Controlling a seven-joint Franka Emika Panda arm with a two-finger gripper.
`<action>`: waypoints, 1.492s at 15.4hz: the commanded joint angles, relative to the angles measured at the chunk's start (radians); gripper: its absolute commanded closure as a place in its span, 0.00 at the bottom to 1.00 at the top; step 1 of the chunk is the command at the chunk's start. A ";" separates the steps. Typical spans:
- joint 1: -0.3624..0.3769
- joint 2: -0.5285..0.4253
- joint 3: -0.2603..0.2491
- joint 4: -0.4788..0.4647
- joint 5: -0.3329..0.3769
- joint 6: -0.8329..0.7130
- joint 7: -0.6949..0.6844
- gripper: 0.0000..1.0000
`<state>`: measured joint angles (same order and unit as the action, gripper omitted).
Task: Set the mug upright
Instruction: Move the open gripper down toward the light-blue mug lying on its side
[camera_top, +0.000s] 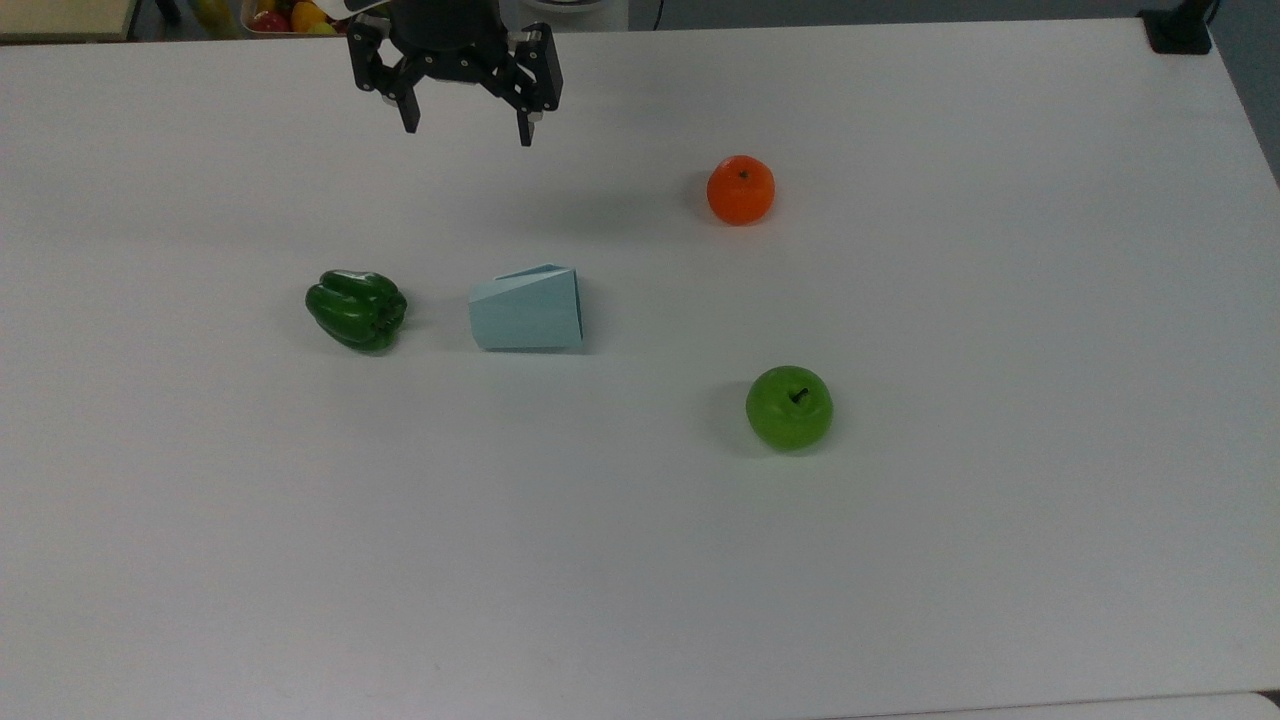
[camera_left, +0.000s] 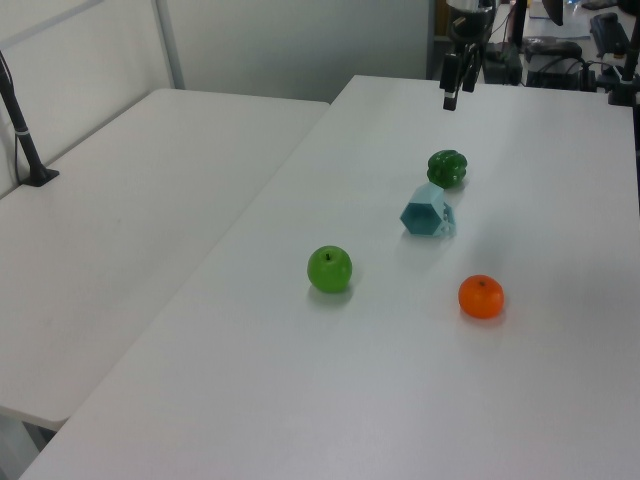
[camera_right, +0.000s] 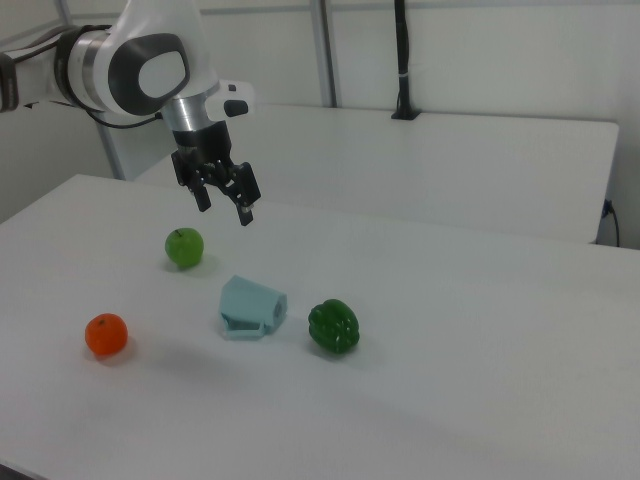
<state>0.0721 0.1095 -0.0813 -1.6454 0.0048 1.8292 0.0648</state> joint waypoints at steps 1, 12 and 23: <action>0.001 -0.027 0.000 -0.027 0.026 -0.007 -0.011 0.00; 0.015 0.004 0.011 0.001 0.007 0.001 -0.011 0.00; 0.119 0.145 0.153 -0.014 -0.501 0.025 0.297 0.00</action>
<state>0.1538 0.1872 0.0602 -1.6502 -0.3769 1.8300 0.2788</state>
